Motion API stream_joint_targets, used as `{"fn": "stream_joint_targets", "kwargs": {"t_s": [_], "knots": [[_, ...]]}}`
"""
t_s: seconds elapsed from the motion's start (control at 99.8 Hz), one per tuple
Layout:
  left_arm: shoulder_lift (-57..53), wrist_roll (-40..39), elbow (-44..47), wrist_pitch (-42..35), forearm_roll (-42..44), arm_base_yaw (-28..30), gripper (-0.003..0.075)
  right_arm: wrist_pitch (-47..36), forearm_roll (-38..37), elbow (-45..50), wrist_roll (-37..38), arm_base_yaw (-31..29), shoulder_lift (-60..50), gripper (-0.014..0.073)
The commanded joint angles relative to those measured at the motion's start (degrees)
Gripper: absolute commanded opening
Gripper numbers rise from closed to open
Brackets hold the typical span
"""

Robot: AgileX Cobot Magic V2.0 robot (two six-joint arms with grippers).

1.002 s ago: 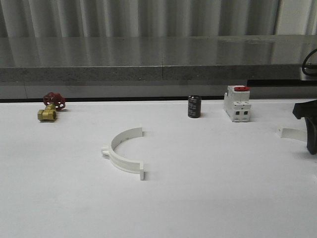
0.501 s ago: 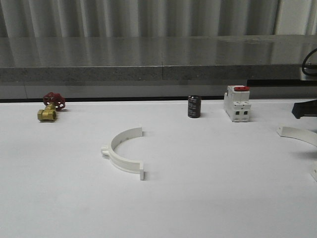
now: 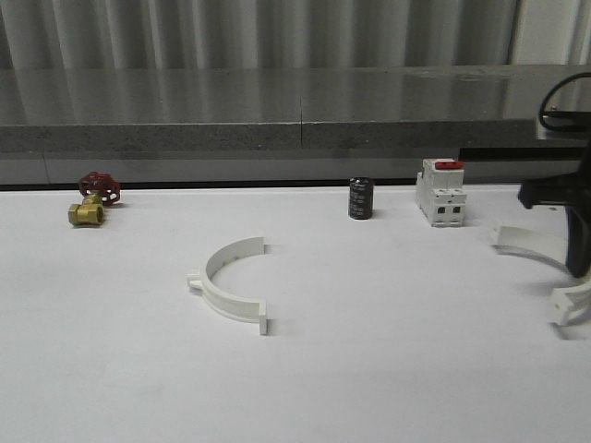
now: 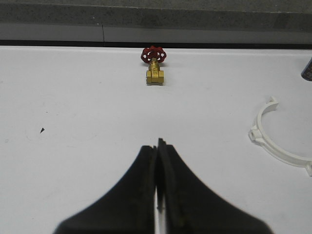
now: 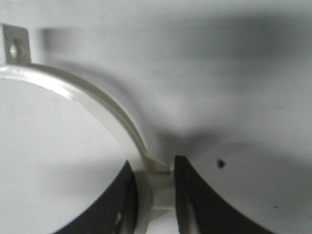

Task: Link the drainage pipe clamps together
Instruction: 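Carry the clamp to the first half and join their ends into a ring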

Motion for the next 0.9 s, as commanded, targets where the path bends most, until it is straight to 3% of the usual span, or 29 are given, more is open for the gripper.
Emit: {"fn": "stream_joint_targets", "kwargs": {"t_s": [0.0, 0.24, 0.421, 0.891], "knots": [[0.1, 0.2, -1.5, -3.7, -1.1, -0.6, -0.0021, -0.1, 1.1, -1.7, 3.2, 3.5, -4.3, 0.0141], [0.1, 0.2, -1.5, -3.7, -1.1, -0.6, -0.0021, -1.0, -2.4, -4.2, 16.6, 16.5, -4.4, 0.0141], [0.1, 0.2, -1.5, -3.7, -1.1, -0.6, -0.0021, 2.5, -7.4, -10.3, 25.3, 22.7, -1.6, 0.0141], [0.1, 0.2, -1.5, -3.7, -1.1, -0.6, -0.0021, 6.0, -8.2, -21.8, 30.2, 29.9, 8.4, 0.0141]]}}
